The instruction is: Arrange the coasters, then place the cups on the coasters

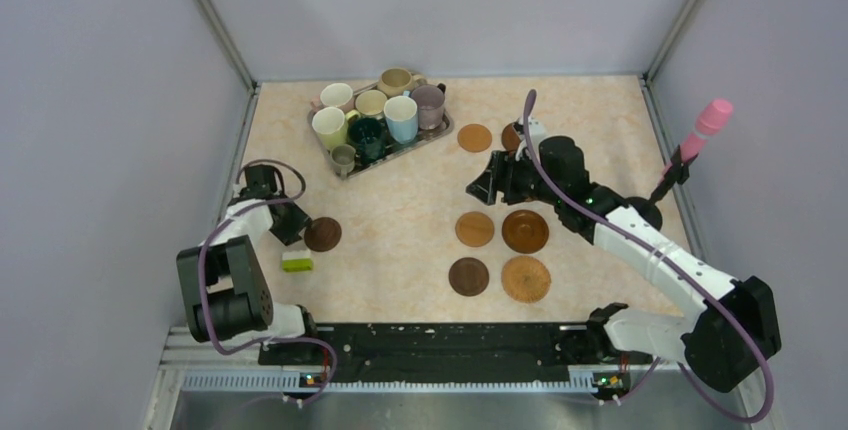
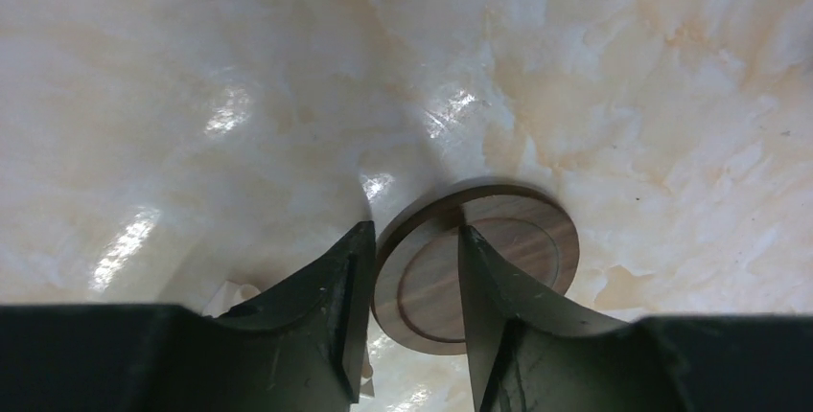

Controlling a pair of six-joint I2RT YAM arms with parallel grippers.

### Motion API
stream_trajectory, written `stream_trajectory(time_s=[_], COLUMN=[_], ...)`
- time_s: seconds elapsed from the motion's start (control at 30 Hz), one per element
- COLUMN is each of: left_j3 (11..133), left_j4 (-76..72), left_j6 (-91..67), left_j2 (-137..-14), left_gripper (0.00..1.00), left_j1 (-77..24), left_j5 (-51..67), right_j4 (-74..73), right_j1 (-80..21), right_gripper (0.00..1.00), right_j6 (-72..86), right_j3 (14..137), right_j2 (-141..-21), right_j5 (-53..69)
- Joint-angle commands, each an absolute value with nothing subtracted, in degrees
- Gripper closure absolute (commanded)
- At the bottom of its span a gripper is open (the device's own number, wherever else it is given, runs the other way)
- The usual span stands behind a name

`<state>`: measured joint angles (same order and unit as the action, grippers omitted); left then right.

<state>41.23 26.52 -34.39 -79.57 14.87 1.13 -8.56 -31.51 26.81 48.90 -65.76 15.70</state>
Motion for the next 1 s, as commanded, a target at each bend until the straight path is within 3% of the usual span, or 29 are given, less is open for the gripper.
stream_trajectory(time_s=[0.0, 0.3, 0.57, 0.8, 0.97], left_j3=[41.76, 41.23, 41.79, 40.34, 40.09], left_j4=[23.39, 21.13, 18.89, 12.0, 9.72], left_j6=[-34.19, -35.41, -37.85, -44.35, -45.21], left_j2=[-81.54, -82.93, -84.61, -88.13, -87.59], left_gripper=[0.59, 0.65, 0.66, 0.67, 0.67], left_j1=[15.16, 12.73, 2.82, -10.61, -14.8], left_j5=[5.78, 12.47, 15.18, 18.69, 19.35], right_j4=[-5.87, -5.52, -4.33, 0.67, 1.37], right_j1=[-32.08, -32.08, -32.14, -32.7, -35.12], right_gripper=[0.29, 0.29, 0.3, 0.39, 0.46], right_j6=[26.89, 27.02, 29.62, 35.55, 36.45], right_j3=[48.44, 48.11, 45.87, 41.87, 42.09], right_j2=[-64.96, -67.02, -68.22, -70.22, -71.7], right_j5=[15.4, 14.13, 13.08, 14.68, 13.37])
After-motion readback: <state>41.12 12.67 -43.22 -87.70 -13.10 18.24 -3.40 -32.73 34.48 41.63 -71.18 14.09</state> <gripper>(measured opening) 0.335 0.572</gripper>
